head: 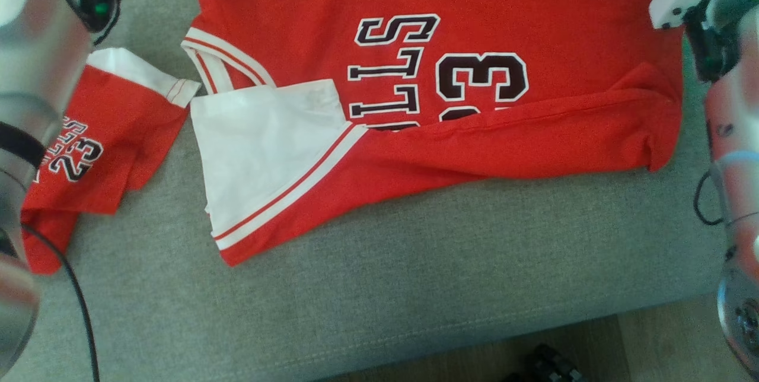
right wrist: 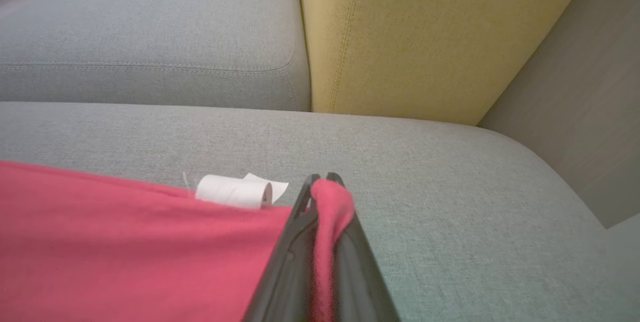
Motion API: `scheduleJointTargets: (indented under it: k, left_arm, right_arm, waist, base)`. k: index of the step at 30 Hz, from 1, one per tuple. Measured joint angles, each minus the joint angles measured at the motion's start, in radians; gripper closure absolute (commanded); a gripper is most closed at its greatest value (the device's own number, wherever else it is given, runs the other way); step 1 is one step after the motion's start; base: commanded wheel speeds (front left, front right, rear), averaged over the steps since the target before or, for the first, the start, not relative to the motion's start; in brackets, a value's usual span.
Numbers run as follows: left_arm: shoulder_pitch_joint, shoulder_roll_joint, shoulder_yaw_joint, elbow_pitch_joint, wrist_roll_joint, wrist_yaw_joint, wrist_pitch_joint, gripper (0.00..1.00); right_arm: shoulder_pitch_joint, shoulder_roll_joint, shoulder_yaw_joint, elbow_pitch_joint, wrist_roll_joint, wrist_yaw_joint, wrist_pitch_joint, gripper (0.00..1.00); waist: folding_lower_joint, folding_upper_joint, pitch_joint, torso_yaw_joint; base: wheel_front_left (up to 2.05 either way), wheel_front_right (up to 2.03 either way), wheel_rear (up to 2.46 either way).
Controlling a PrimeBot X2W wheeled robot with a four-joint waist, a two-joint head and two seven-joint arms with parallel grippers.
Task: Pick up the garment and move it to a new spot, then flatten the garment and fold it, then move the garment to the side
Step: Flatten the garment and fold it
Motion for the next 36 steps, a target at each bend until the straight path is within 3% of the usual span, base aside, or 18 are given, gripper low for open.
scheduleJointTargets:
  k: [10, 17, 29, 36]
  left_arm:
    - [0.081, -0.008, -0.034, 0.013, 0.012, -0.034, -0.013, 1.0]
    - [0.166, 0.036, -0.044, -0.062, 0.011, -0.04, -0.013, 1.0]
    - [0.409, 0.178, -0.133, -0.346, -0.02, -0.04, 0.035, 1.0]
    - [0.53, 0.275, -0.168, -0.553, -0.03, 0.004, 0.132, 1.0]
  right_arm:
    - [0.013, 0.01, 0.012, 0.08, 0.019, 0.0, -0.079, 1.0]
    - [0.114, -0.013, 0.088, 0.085, 0.107, 0.0, -0.081, 1.0]
    - [0.317, -0.151, 0.293, -0.027, 0.316, 0.0, 0.137, 1.0]
    - [0.407, -0.232, 0.361, -0.151, 0.431, 0.0, 0.286, 1.0]
  waist:
    - [-0.0001, 0.0, -0.07, 0.004]
    - [-0.0001, 0.0, -0.141, 0.013]
    - [-0.0001, 0.0001, -0.28, 0.049]
    - [-0.0001, 0.0001, -0.323, 0.068]
  base:
    - [0.0, 0.0, 0.0]
    - [0.0, 0.0, 0.0]
    - [0.0, 0.0, 0.0]
    - [0.0, 0.0, 0.0]
